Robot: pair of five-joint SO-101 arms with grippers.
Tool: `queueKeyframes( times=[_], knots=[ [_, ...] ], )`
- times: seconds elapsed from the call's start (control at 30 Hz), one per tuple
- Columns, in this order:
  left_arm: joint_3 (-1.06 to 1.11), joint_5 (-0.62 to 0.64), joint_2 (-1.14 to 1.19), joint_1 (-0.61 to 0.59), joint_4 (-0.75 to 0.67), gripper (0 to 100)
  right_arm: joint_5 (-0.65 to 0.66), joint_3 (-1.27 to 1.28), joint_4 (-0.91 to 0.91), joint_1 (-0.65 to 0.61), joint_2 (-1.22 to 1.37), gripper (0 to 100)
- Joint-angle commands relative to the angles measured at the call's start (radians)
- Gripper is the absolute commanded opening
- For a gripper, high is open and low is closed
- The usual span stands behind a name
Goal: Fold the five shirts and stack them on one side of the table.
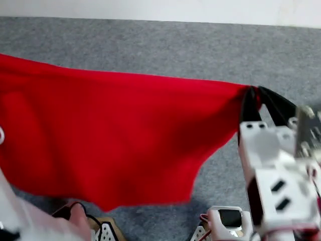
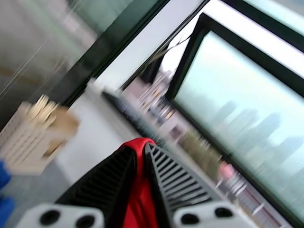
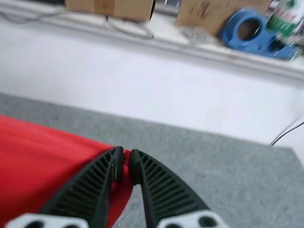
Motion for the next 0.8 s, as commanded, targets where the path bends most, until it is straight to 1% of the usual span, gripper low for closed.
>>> queueKeyframes(
  times=[0.0,0.1,0.3,0.53,0.7,0.77],
  knots=[
    [0.194,0.0,0.027,0.061,-0.038,1,0.011,0.125,-0.084,0.021,0.047,0.6],
    [0.364,0.0,0.019,0.11,-0.141,1,0.011,0.239,-0.188,0.021,0.051,0.6],
    [0.644,-0.002,0.025,0.168,-0.413,1,0.014,0.483,-0.435,0.021,0.051,0.6],
    [1.004,-0.003,0.027,0.277,-0.796,1,0.017,0.842,-0.805,0.021,0.051,0.6],
    [1.179,-0.005,0.028,0.325,-1.005,1,0.018,1.069,-1.075,0.001,0.053,0.6],
    [1.224,-0.038,0.036,0.335,-1.071,1,0.018,1.145,-1.181,-0.019,0.053,0.6]
  ],
)
